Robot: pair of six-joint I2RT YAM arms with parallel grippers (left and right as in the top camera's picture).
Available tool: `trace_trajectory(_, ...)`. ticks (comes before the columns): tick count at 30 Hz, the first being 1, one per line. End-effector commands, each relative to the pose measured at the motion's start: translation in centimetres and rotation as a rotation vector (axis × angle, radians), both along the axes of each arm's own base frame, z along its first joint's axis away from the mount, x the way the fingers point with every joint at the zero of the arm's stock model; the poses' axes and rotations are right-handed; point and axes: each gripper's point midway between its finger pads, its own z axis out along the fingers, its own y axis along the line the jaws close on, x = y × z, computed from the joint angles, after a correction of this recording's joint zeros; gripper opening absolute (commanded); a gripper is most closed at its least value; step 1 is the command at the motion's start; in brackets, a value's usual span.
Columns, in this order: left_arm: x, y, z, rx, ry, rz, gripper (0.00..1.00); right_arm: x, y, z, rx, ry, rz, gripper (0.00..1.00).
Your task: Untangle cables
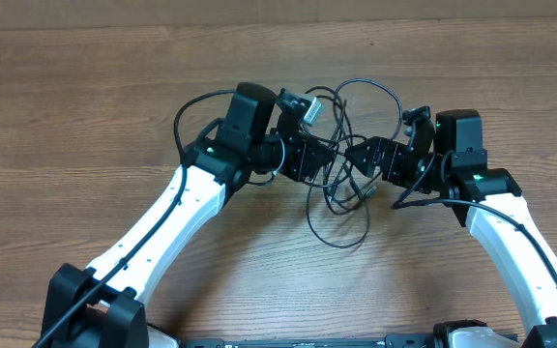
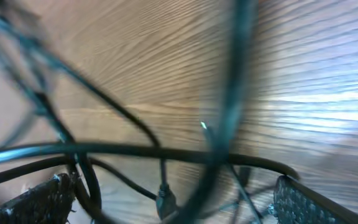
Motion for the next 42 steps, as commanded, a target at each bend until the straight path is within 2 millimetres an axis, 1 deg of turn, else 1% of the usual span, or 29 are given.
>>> trace_trajectory(1,-2.2,-0.9,8.0,-0.160,-0.138,-0.134,0.04,0.5,-1.8,-1.2,-0.092,0.014,-0.080,1.00)
trace_trajectory(2,-2.7,-1.0,8.9,-0.182,-0.150,-0.155,0.04,0.5,-2.1,-1.4,-0.109,0.019,-0.091,1.00)
trace_trajectory(5,-3.6,-0.7,10.8,-0.210,-0.186,-0.173,0.04,0.3,-2.9,-2.0,-0.150,0.038,-0.118,1.00)
trace_trajectory(8,-4.0,0.2,12.6,-0.227,-0.233,-0.162,0.04,-0.1,-3.8,-2.8,-0.199,0.069,-0.147,1.00)
trace_trajectory(11,-3.9,1.8,14.5,-0.241,-0.288,-0.125,0.04,-0.6,-4.7,-3.4,-0.248,0.101,-0.172,1.00)
trace_trajectory(14,-3.4,4.4,16.5,-0.250,-0.350,-0.058,0.04,-1.1,-5.7,-4.0,-0.298,0.127,-0.198,1.00)
trace_trajectory(17,-2.9,6.3,17.7,-0.253,-0.386,-0.004,0.04,-1.3,-5.8,-4.2,-0.305,0.136,-0.200,1.00)
trace_trajectory(19,-3.0,7.2,18.4,-0.259,-0.403,0.010,0.04,-1.3,-5.3,-4.0,-0.279,0.135,-0.183,1.00)
trace_trajectory(22,-3.1,7.6,18.2,-0.252,-0.395,0.017,0.04,-1.2,-3.4,-3.2,-0.184,0.117,-0.120,1.00)
trace_trajectory(24,-2.9,7.8,17.3,-0.217,-0.392,0.025,0.04,-1.1,-1.6,-2.1,-0.090,0.087,-0.049,1.00)
trace_trajectory(25,-2.3,8.4,16.1,-0.166,-0.361,0.078,0.04,-1.1,0.3,-0.6,0.010,0.038,0.043,1.00)
trace_trajectory(27,-1.6,9.2,14.6,-0.099,-0.319,0.151,0.04,-1.2,2.2,1.3,0.117,-0.025,0.141,1.00)
trace_trajectory(29,-1.2,9.9,13.4,-0.048,-0.284,0.200,0.04,-1.4,3.7,3.4,0.216,-0.088,0.225,1.00)
trace_trajectory(30,-1.3,10.1,13.0,-0.036,-0.269,0.207,0.04,-1.5,4.5,4.8,0.272,-0.135,0.279,1.00)
trace_trajectory(31,-1.4,10.1,12.7,-0.031,-0.256,0.206,0.04,-1.6,5.0,5.7,0.309,-0.170,0.317,1.00)
trace_trajectory(32,-1.7,10.0,12.5,-0.026,-0.240,0.200,0.04,-1.7,5.6,7.2,0.358,-0.222,0.366,1.00)
trace_trajectory(33,-1.9,9.8,12.3,-0.024,-0.234,0.195,0.04,-1.6,5.7,7.8,0.378,-0.242,0.381,1.00)
trace_trajectory(36,-2.4,9.1,12.3,-0.027,-0.233,0.169,0.04,-1.2,5.9,8.6,0.391,-0.271,0.381,1.00)
trace_trajectory(40,-3.6,7.2,12.6,-0.044,-0.243,0.104,0.05,-1.4,6.4,8.8,0.391,-0.286,0.401,1.00)
trace_trajectory(42,-4.6,4.9,12.9,-0.064,-0.266,0.034,0.08,-1.4,7.1,8.6,0.372,-0.292,0.406,1.00)
